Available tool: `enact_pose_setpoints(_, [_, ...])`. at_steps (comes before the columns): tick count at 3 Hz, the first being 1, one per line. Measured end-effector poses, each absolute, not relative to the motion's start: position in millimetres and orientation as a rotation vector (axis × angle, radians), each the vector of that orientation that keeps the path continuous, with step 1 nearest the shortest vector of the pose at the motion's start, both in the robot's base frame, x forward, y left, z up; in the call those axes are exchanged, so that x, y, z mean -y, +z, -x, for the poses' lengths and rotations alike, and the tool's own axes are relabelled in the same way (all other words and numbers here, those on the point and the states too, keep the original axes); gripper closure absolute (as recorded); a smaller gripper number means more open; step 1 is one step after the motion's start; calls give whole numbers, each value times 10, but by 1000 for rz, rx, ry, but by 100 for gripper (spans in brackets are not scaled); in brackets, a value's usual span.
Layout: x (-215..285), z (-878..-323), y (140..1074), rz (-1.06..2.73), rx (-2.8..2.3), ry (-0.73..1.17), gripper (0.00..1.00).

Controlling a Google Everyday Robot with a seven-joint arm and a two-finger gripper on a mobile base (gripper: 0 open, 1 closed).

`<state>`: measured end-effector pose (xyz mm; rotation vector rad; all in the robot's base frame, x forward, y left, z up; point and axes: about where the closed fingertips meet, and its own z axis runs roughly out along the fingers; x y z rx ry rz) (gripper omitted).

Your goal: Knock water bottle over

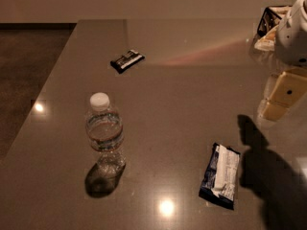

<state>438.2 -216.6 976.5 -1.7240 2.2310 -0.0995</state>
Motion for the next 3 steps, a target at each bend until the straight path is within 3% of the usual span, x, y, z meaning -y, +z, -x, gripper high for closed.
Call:
enact_pose_setpoints(1, [2164,-4387,9775,1721,-2231,-101,0])
enact_pose_setpoints(2, [2027,-4390,9713,1707,-2180,16,0])
enact_pose_setpoints(3, [1609,-4296,9507,1677,-1994,268,0])
